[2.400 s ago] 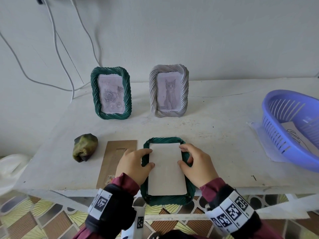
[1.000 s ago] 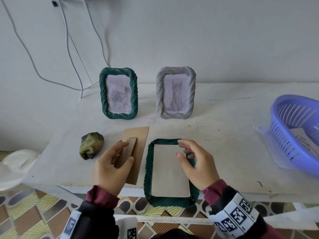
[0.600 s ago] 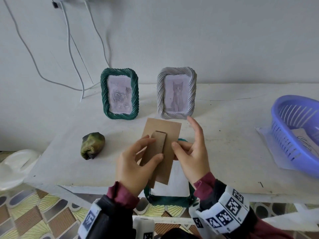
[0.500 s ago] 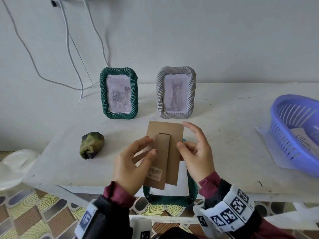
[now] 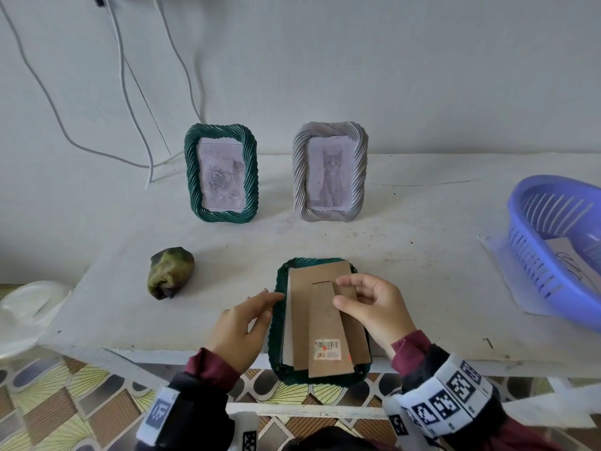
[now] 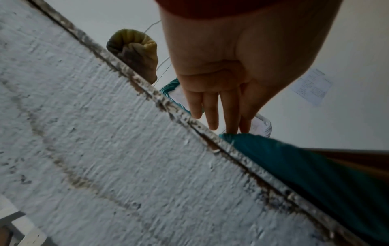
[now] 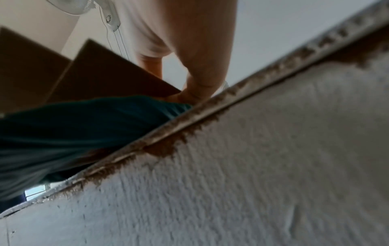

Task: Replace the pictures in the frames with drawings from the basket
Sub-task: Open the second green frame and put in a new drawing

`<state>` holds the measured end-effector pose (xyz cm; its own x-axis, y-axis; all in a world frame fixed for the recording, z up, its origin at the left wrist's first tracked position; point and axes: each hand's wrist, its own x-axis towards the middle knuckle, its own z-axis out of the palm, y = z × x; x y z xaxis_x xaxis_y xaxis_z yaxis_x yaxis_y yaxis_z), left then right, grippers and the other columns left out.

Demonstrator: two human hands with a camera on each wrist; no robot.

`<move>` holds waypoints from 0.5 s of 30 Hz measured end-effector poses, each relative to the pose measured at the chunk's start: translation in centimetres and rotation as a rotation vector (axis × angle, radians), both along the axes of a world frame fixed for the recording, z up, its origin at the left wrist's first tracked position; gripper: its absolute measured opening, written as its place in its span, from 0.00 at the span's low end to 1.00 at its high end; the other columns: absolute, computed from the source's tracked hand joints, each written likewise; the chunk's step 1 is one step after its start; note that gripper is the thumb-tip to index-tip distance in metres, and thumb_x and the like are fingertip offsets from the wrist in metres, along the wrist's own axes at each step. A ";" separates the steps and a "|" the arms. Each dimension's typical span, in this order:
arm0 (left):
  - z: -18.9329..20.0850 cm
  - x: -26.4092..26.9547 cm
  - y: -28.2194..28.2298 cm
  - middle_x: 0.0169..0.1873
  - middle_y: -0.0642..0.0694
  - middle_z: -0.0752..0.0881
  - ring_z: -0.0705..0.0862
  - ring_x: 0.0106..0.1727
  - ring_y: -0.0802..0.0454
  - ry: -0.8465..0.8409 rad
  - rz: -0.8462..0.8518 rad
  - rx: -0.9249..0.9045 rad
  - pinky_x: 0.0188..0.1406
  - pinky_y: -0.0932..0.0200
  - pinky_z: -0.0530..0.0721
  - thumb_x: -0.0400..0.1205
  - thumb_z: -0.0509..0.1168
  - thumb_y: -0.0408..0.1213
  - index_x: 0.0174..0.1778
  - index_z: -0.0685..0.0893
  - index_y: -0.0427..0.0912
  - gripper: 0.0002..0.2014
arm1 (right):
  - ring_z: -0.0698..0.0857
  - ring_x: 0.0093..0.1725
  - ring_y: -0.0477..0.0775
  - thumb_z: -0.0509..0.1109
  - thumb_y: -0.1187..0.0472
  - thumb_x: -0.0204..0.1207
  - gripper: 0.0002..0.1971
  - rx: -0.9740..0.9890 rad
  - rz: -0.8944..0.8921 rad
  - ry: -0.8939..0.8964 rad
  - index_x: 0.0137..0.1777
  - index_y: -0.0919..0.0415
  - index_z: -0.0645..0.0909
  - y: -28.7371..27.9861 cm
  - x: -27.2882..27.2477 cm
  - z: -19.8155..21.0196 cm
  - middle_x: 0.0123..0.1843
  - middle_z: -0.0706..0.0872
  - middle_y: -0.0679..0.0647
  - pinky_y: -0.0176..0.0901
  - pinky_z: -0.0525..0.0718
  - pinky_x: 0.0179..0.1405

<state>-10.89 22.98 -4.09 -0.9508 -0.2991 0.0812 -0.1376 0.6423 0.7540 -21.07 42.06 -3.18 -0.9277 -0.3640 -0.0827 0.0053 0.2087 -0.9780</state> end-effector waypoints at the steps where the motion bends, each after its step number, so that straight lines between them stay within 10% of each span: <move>1: -0.1 0.0 0.1 0.61 0.63 0.74 0.68 0.69 0.66 0.000 -0.016 -0.034 0.70 0.66 0.67 0.82 0.59 0.30 0.61 0.82 0.53 0.17 | 0.86 0.50 0.48 0.78 0.65 0.65 0.12 0.008 -0.003 0.006 0.45 0.49 0.85 0.0 0.0 -0.1 0.47 0.88 0.45 0.28 0.82 0.45; 6: -0.8 0.5 0.5 0.75 0.55 0.55 0.47 0.77 0.61 -0.045 -0.040 -0.230 0.74 0.63 0.52 0.81 0.56 0.40 0.63 0.82 0.51 0.17 | 0.85 0.50 0.45 0.78 0.64 0.66 0.13 0.013 -0.038 0.007 0.48 0.50 0.85 0.0 0.0 -0.3 0.48 0.88 0.44 0.27 0.81 0.44; 15: -1.2 0.8 0.8 0.74 0.55 0.58 0.49 0.78 0.59 -0.024 -0.034 -0.161 0.74 0.63 0.52 0.74 0.53 0.44 0.60 0.84 0.50 0.22 | 0.85 0.51 0.44 0.78 0.64 0.66 0.13 0.007 -0.065 -0.005 0.49 0.51 0.85 -0.1 0.1 -0.8 0.50 0.87 0.45 0.30 0.81 0.48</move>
<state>-10.05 23.82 -5.32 -0.9624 -0.2513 0.1031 -0.1300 0.7593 0.6377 -20.95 41.99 -3.97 -0.9490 -0.3024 -0.0893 0.0235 0.2144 -0.9765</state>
